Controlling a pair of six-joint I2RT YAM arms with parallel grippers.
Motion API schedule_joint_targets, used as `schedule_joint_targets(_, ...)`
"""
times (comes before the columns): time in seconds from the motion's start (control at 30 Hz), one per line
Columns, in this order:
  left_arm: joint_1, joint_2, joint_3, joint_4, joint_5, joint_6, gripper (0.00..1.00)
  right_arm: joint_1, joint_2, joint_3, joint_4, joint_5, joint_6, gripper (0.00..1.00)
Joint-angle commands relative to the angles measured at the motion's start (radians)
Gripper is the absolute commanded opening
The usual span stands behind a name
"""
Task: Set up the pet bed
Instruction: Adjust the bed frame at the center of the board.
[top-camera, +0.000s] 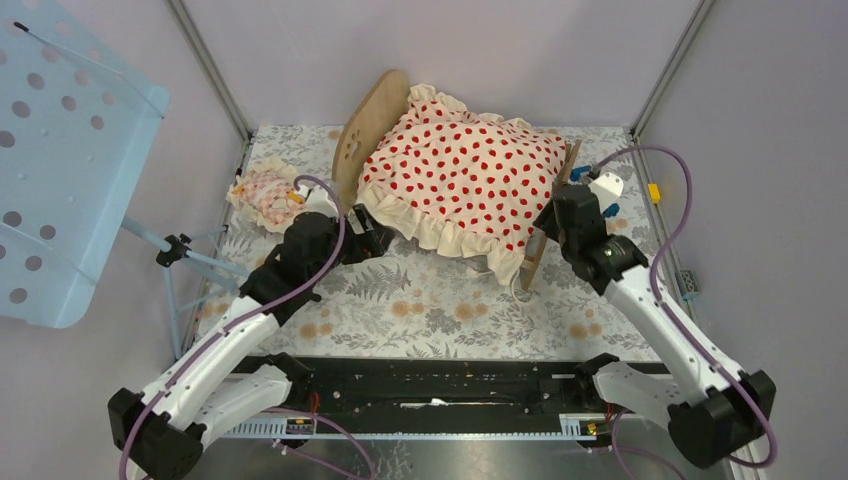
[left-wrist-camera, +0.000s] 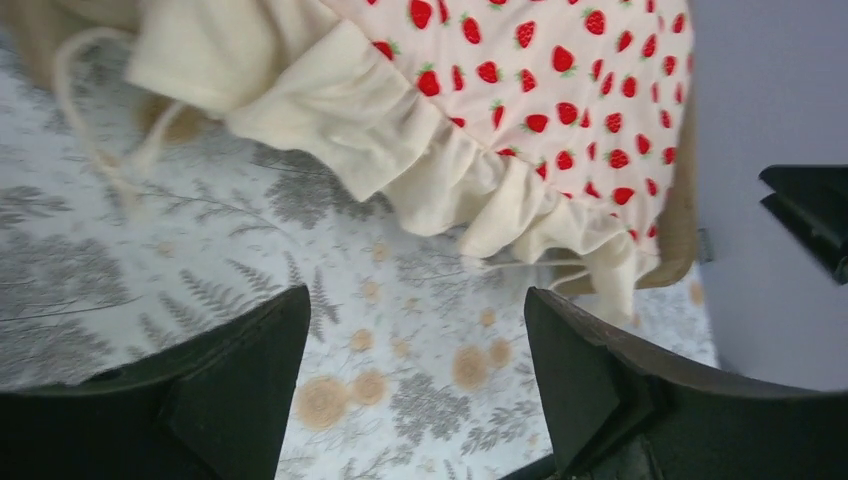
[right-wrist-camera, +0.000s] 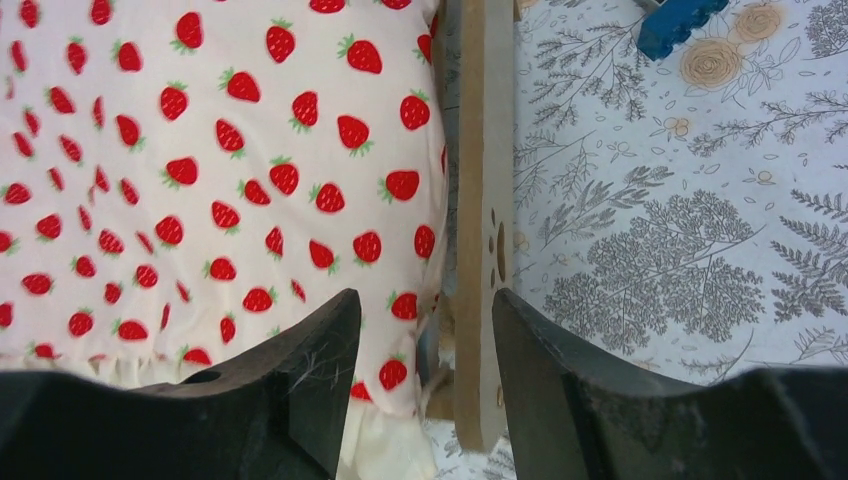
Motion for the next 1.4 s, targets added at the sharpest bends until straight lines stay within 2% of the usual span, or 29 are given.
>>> schedule_joint_targets(0.0, 0.006, -0.064, 0.144, -0.295, -0.167, 0.148, 0.85, -0.099, 0.114, 0.072, 0.004, -0.128, -0.032, 0.59)
schedule_joint_targets(0.07, 0.006, -0.071, 0.196, -0.369, -0.233, 0.171, 0.9, -0.132, 0.139, 0.057, 0.011, -0.134, -0.038, 0.59)
schedule_joint_targets(0.2, 0.01, -0.046, 0.286, -0.478, -0.311, 0.211, 0.92, -0.187, 0.18, 0.025, 0.055, -0.192, -0.061, 0.59)
schedule_joint_targets(0.37, 0.016, -0.065, 0.274, -0.481, -0.336, 0.183, 0.93, -0.201, 0.253, 0.023, 0.135, -0.303, -0.079, 0.59)
schedule_joint_targets(0.5, 0.019, -0.075, 0.253, -0.472, -0.327, 0.148, 0.93, -0.21, 0.33, 0.044, 0.131, -0.309, -0.09, 0.58)
schedule_joint_targets(0.53, 0.021, -0.072, 0.252, -0.472, -0.325, 0.144, 0.94, -0.212, 0.351, 0.047, 0.126, -0.3, -0.1, 0.54)
schedule_joint_targets(0.63, 0.024, -0.064, 0.264, -0.475, -0.314, 0.147, 0.94, -0.22, 0.375, 0.032, 0.142, -0.276, -0.159, 0.26)
schedule_joint_targets(0.77, 0.025, -0.051, 0.302, -0.467, -0.306, 0.197, 0.93, -0.243, 0.33, -0.023, 0.226, -0.27, -0.325, 0.12)
schedule_joint_targets(0.87, 0.026, -0.053, 0.334, -0.463, -0.286, 0.238, 0.93, -0.275, 0.253, -0.097, 0.321, -0.355, -0.469, 0.0)
schedule_joint_targets(0.97, 0.026, -0.052, 0.355, -0.449, -0.254, 0.279, 0.93, -0.293, 0.197, -0.15, 0.387, -0.483, -0.553, 0.0)
schedule_joint_targets(1.03, 0.026, -0.034, 0.386, -0.449, -0.221, 0.312, 0.92, -0.3, 0.197, -0.138, 0.359, -0.534, -0.592, 0.0)
schedule_joint_targets(1.27, 0.026, 0.067, 0.507, -0.399, -0.147, 0.352, 0.91, -0.335, 0.214, -0.112, 0.346, -0.522, -0.712, 0.0)
schedule_joint_targets(1.3, 0.026, 0.101, 0.54, -0.392, -0.136, 0.364, 0.91, -0.337, 0.214, -0.102, 0.344, -0.497, -0.711, 0.1)
schedule_joint_targets(1.37, 0.026, 0.182, 0.604, -0.368, -0.129, 0.386, 0.91, -0.345, 0.213, -0.06, 0.322, -0.465, -0.698, 0.47)
